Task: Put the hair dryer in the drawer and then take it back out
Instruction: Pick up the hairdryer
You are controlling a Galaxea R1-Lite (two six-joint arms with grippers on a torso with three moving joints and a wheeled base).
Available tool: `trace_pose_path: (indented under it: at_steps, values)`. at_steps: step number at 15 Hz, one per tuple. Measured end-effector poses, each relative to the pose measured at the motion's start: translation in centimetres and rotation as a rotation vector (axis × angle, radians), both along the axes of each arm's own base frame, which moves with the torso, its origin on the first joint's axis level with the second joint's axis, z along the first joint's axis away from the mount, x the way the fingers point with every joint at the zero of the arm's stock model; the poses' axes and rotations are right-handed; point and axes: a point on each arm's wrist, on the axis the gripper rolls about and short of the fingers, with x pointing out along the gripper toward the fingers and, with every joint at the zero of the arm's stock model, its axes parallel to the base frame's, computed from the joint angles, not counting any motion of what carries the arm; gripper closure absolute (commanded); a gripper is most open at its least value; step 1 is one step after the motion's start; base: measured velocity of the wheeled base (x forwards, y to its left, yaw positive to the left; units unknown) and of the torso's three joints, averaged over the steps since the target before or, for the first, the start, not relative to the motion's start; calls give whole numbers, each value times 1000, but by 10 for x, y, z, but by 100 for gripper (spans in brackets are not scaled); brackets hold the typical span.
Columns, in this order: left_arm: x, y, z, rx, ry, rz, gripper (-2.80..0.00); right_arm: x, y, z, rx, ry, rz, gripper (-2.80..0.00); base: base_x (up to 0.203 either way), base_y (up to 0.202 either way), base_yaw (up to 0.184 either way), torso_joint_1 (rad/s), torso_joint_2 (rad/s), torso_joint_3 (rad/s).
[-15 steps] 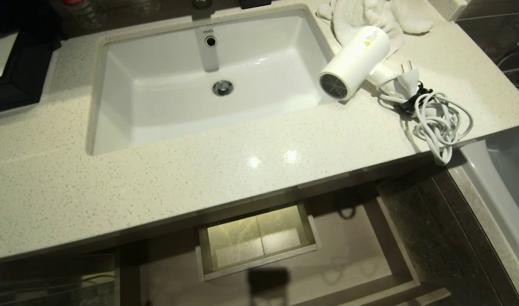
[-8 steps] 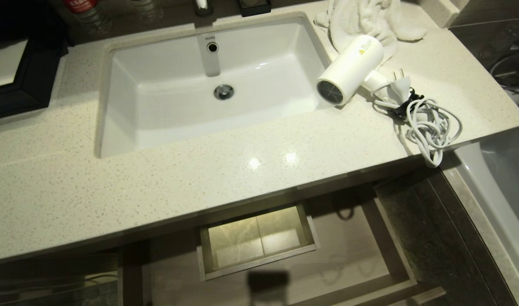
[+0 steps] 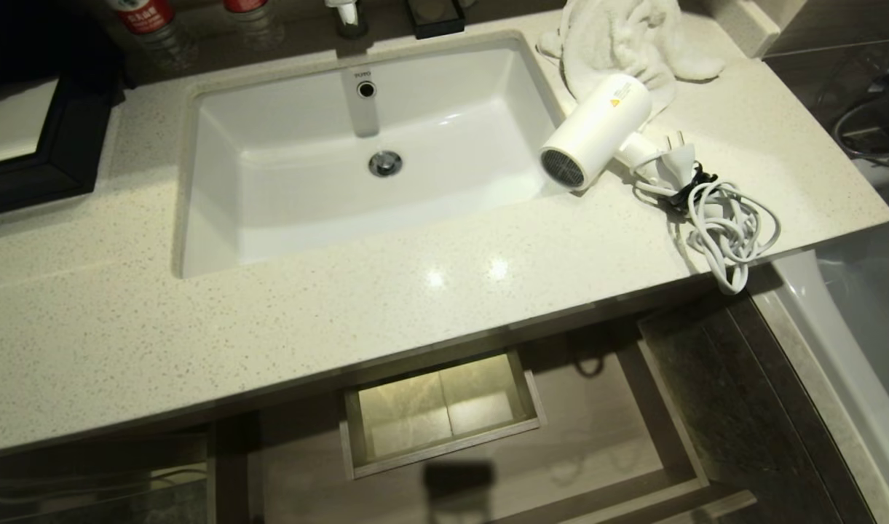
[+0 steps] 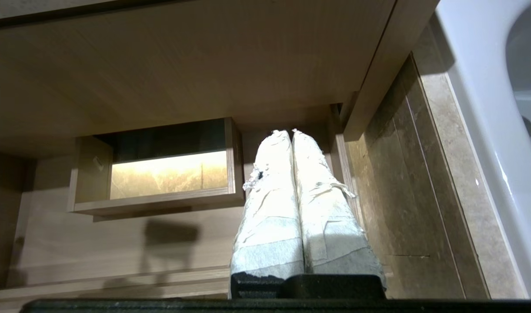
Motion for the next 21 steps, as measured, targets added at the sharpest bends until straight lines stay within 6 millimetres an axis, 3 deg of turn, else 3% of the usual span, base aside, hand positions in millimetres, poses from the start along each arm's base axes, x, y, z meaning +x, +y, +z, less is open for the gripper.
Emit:
trace_pose_path:
  at_steps: [11,17,21]
  values:
    - [0,0,0,0,0,0,0,0,0,0,0,-2,1,0,0,0,0,146,-350,-206]
    - [0,0,0,0,0,0,0,0,0,0,-17,-2,4,0,3,-5,106,11,-13,-2]
    - [0,0,0,0,0,0,0,0,0,0,-32,-7,-3,0,0,0,0,0,0,0]
